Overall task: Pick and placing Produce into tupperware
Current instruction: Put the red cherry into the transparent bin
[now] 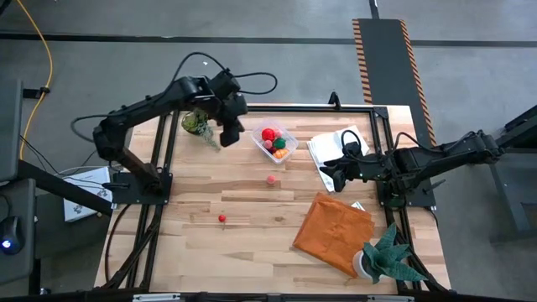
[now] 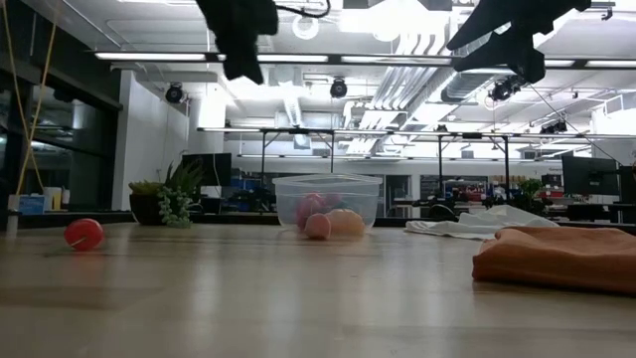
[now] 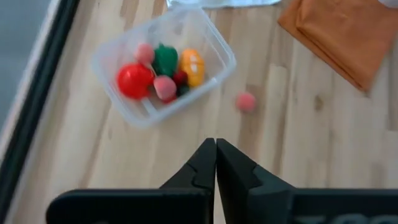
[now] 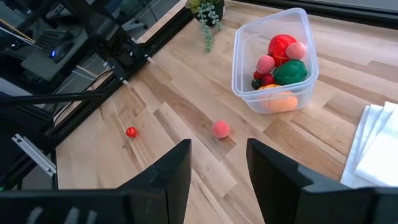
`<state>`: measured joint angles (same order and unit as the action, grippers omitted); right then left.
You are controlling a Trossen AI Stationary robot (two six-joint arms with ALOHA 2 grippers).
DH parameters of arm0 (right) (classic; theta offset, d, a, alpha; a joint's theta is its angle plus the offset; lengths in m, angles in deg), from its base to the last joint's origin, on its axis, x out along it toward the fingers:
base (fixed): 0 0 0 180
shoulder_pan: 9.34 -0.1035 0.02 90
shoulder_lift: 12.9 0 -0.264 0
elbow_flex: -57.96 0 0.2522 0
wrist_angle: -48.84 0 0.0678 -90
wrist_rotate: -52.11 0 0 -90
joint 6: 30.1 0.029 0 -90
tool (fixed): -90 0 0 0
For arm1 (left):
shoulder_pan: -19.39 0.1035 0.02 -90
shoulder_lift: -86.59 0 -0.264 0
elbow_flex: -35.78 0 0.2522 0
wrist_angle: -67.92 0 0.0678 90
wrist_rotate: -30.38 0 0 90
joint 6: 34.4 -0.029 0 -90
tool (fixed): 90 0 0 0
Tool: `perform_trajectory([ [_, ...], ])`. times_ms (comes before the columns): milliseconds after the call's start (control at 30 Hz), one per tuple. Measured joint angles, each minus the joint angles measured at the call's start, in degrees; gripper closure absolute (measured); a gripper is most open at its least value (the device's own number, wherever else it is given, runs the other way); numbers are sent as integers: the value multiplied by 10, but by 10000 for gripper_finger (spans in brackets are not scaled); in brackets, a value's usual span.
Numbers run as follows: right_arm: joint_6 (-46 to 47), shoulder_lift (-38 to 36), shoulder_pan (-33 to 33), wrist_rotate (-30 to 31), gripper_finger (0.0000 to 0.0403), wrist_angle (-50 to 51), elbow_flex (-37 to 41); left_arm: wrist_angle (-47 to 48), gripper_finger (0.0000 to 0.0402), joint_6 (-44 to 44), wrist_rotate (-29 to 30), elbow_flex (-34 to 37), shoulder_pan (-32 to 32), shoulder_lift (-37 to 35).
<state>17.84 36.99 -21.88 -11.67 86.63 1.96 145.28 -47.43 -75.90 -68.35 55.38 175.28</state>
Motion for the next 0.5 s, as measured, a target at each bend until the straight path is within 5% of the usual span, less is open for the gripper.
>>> perform_trajectory([
  [500,-4,0,0,-1,259,-20,0,158,400,76,-25,0,0,-156],
])
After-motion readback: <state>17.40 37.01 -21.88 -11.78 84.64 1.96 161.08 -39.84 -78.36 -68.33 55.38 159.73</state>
